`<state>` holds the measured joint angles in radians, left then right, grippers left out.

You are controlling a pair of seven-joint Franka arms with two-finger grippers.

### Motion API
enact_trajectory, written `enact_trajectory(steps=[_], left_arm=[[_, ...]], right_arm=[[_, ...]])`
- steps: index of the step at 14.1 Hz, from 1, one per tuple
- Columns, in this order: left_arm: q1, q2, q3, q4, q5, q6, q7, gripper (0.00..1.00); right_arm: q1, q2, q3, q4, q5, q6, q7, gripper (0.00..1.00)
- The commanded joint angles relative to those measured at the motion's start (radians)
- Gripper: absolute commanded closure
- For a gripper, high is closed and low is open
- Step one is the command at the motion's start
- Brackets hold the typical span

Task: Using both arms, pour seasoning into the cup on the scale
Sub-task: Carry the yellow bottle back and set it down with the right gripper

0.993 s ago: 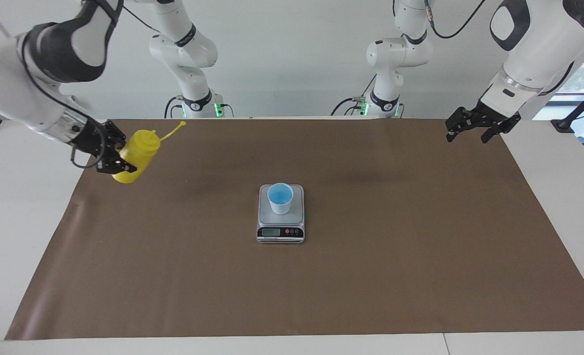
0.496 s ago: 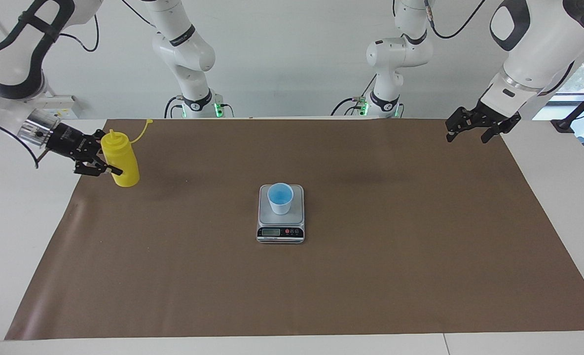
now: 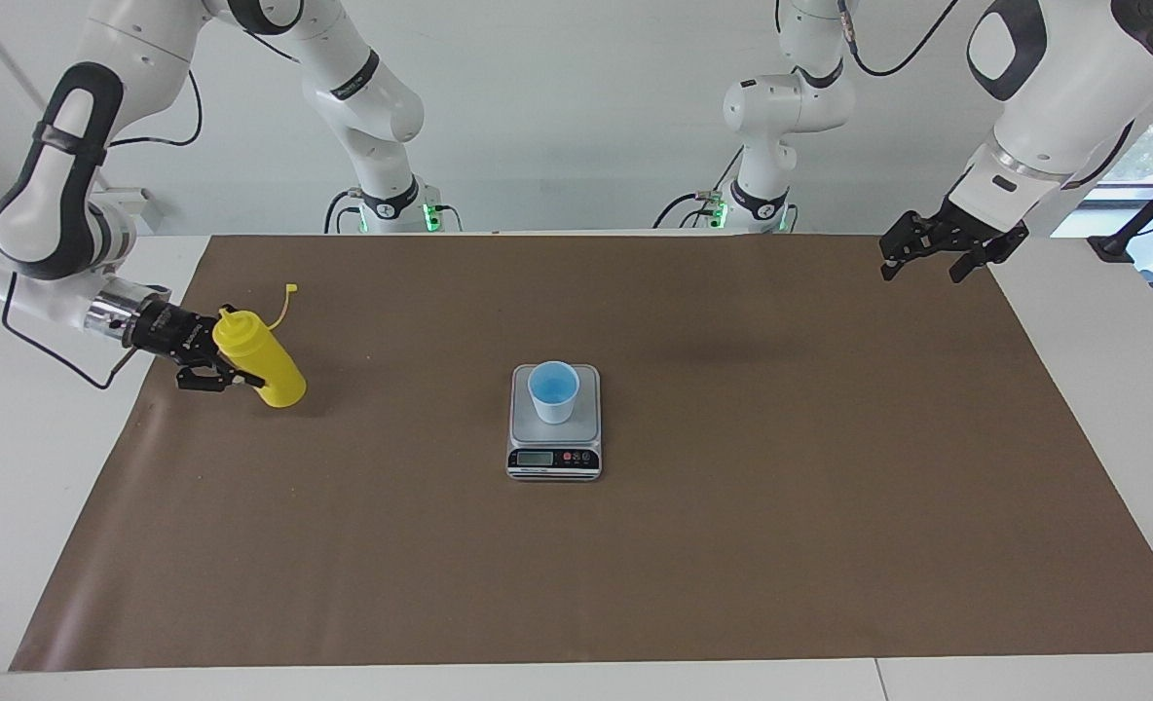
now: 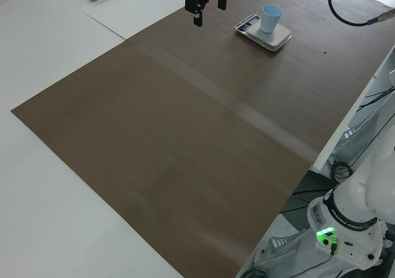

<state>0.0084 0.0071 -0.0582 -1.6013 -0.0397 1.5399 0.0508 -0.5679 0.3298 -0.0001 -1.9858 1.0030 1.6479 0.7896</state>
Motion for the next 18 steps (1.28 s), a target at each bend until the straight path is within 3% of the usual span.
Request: enact_trajectory(steps=[1,5,8,16,17,18], left_arm=[[0.007,-0.024,0.001,-0.023,-0.012,0.002,0.006,0.00],[0.007,-0.024,0.001,-0.023,-0.012,0.002,0.007,0.00],[0.007,-0.024,0.001,-0.023,-0.012,0.002,0.006,0.00],[0.007,-0.024,0.001,-0.023,-0.012,0.002,0.006,0.00],[0.007,-0.024,0.001,-0.022,-0.012,0.002,0.006,0.00],[0.005,-0.024,0.001,-0.023,-0.012,0.002,0.006,0.00]], right_arm=[[-0.027,0.027,0.011,0.018,0.028,-0.031,-0.041,1.00],[-0.021,0.028,0.009,-0.011,0.014,-0.010,-0.119,1.00],[0.008,0.018,0.009,-0.074,0.009,0.088,-0.133,1.00],[0.029,0.018,0.009,-0.079,0.003,0.112,-0.130,1.00],[0.029,0.018,0.008,-0.082,0.003,0.113,-0.130,0.73],[0.029,0.018,0.009,-0.080,0.003,0.112,-0.130,0.34]])
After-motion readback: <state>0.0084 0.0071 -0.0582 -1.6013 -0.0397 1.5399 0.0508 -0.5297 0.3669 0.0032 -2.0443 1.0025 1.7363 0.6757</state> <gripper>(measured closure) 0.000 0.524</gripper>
